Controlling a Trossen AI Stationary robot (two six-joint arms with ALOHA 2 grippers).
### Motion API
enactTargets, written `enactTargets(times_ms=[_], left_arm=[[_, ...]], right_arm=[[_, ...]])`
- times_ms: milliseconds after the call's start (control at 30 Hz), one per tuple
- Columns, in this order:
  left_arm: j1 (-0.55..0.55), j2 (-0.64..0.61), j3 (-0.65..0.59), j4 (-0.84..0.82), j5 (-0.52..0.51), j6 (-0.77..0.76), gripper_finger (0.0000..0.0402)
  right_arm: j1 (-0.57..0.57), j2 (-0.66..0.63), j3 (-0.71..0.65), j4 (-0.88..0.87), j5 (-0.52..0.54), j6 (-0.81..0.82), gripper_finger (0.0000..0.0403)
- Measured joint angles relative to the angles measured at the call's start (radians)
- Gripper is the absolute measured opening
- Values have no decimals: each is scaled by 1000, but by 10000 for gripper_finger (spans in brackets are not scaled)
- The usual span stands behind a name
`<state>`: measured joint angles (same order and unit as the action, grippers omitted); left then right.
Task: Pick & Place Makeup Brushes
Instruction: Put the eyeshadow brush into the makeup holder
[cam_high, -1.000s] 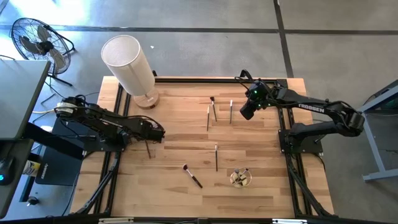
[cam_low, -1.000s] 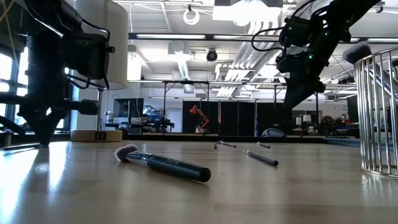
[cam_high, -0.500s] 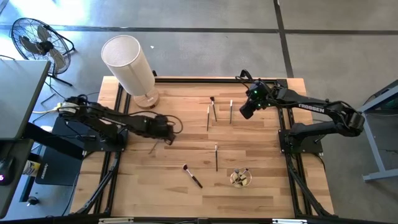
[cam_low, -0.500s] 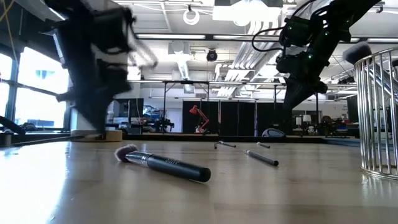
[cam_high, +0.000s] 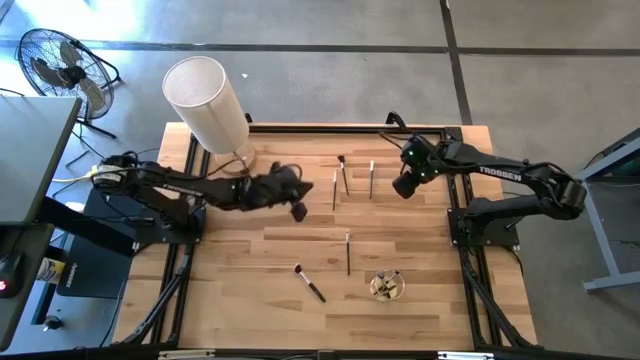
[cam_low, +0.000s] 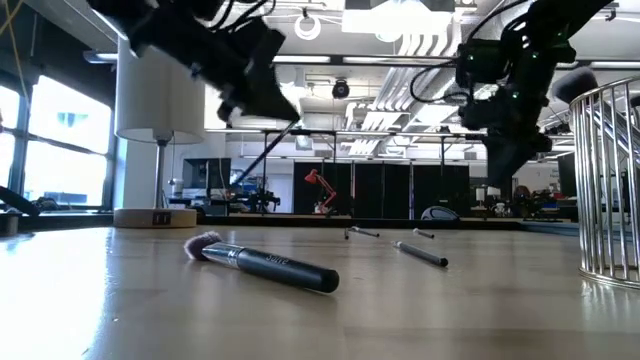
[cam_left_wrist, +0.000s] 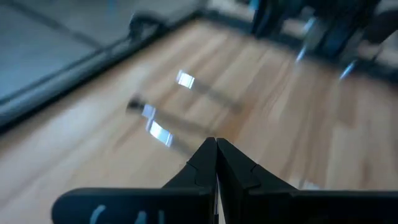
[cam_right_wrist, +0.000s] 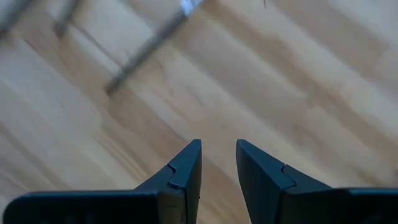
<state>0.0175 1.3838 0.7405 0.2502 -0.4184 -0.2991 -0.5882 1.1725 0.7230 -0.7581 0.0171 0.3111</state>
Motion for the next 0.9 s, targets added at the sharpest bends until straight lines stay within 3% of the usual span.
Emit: enactTargets(times_ms=[133,267,533,900], left_arm=[[52,1,-1,264,143,86,0],[24,1,15,434,193,166,0],[-140,183,323,374,95,341,0],[-206,539,800,377,177,339,0]], right_arm=[[0,-18,-50,-17,-52,2,94],[0,-67,-150,54,-138,3,94],[3,-231,-310,243,-341,67,94],[73,-362,-334,245,-307,74,94]])
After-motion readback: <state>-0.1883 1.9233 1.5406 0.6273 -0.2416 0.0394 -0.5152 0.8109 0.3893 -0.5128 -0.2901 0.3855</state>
